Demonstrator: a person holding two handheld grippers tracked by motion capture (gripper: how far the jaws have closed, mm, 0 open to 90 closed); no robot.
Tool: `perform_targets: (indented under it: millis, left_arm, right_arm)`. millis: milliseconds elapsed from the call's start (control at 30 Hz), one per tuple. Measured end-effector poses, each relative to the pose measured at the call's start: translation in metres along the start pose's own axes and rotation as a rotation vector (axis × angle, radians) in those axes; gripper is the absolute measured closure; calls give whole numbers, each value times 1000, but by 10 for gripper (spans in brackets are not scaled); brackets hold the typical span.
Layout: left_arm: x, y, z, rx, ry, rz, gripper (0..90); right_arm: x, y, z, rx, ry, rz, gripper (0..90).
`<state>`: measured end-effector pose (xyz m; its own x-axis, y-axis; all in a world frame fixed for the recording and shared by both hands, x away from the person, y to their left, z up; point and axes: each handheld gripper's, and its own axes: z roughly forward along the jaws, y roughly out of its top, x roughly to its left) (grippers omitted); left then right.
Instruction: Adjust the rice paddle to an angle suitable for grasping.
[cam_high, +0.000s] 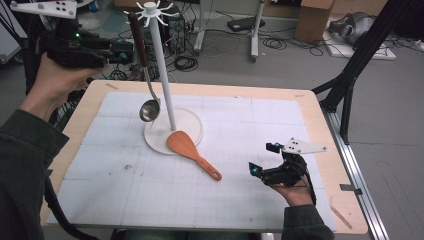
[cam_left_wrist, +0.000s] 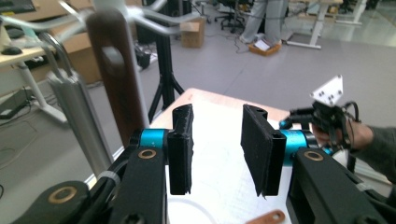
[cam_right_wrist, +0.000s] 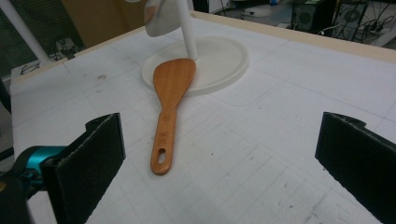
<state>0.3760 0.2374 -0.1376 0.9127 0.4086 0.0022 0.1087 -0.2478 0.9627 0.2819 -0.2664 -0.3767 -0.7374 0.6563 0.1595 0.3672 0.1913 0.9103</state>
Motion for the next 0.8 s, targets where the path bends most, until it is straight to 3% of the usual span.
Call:
perform_targets:
  millis: [100,367,800]
  left_arm:
    - [-3,-9,0,24,7,0,613]
    - [-13,-34,2,26,-2,0,557]
    - [-32,-93,12,41,-20,-25,480]
  right_arm:
    - [1,1,2,10,1,-3,5]
    - [3,3,8,27,1,-10,6]
    - [13,9,37,107,9,-52,11]
